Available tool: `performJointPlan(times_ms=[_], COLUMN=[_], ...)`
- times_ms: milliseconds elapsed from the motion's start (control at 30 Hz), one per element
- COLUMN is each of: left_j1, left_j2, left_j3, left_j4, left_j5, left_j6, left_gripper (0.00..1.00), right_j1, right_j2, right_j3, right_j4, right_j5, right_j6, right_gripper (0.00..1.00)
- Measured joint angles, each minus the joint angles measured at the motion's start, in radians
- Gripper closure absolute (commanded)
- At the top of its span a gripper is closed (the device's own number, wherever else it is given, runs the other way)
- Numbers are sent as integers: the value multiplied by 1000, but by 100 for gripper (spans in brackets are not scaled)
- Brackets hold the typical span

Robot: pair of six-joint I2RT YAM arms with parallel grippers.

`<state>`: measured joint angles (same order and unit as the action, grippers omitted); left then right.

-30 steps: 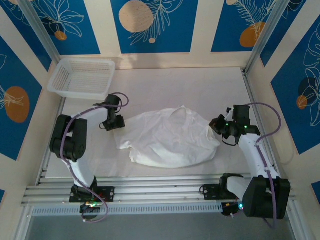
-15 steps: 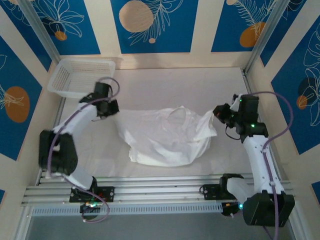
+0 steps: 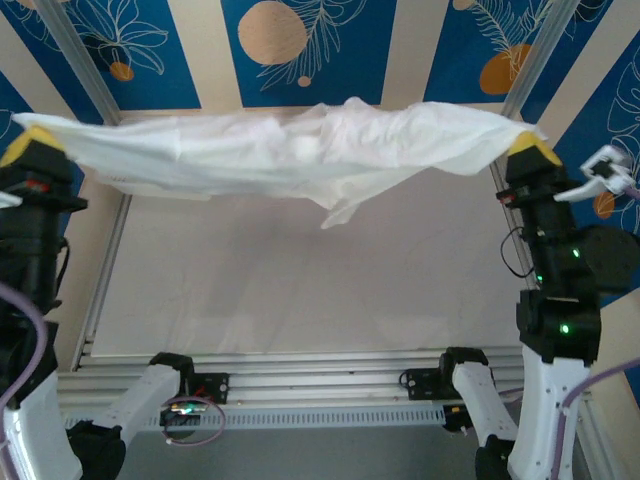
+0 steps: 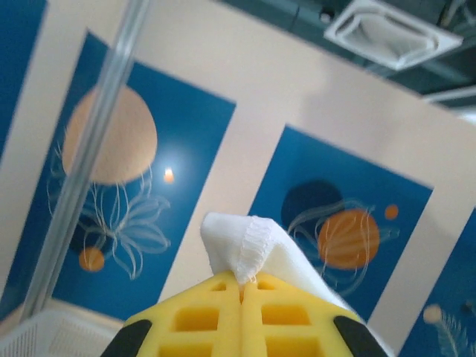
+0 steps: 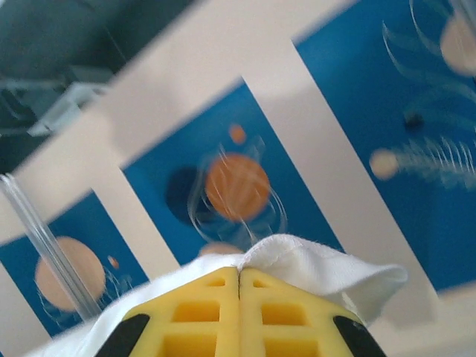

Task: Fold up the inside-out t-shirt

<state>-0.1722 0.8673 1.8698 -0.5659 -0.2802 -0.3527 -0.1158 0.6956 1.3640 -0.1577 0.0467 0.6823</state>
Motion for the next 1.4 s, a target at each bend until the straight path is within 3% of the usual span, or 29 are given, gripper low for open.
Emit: performJointPlan(times_ms=[233,467,600,767,800,833,867,900,933,1033,1133,1300,1400], left_j1=[0,0,0,2,2,3,4,5,6,9,10,-7,-84], left_j2=[21,137,254,471,528,597,680,756,838,989,993,755,514], left_j3=[60,60,13,-158,-186,-208,-214,-212,-204,-190,-200,-308,-441], left_j4=[-23,-16,39,179,206,234,255,277,296,305,303,380,447], left_j5=[-35,-43,-48,-53,-51,-39,-20,-3,15,70,128,275,348], left_j6=[46,48,45,11,2,-8,-13,-19,-15,-3,-3,16,98], left_gripper=[100,100,100,100,100,90,80,72,64,50,43,39,23], right_j1=[0,0,-1,-11,-13,-18,-21,-25,-30,-35,-36,-37,-38], right_j2=[10,162,312,529,573,631,694,755,823,987,1009,922,838], right_j3=[167,297,280,140,116,96,94,107,141,306,370,379,344], right_j4=[73,38,18,44,49,51,46,33,2,-140,-249,-400,-463], right_j5=[45,56,55,55,54,50,39,28,10,-51,-94,-166,-196], right_j6=[-63,-81,-82,-92,-96,-100,-107,-111,-120,-178,-239,-297,-286], right_gripper=[100,100,100,99,92,78,54,41,35,29,20,19,20])
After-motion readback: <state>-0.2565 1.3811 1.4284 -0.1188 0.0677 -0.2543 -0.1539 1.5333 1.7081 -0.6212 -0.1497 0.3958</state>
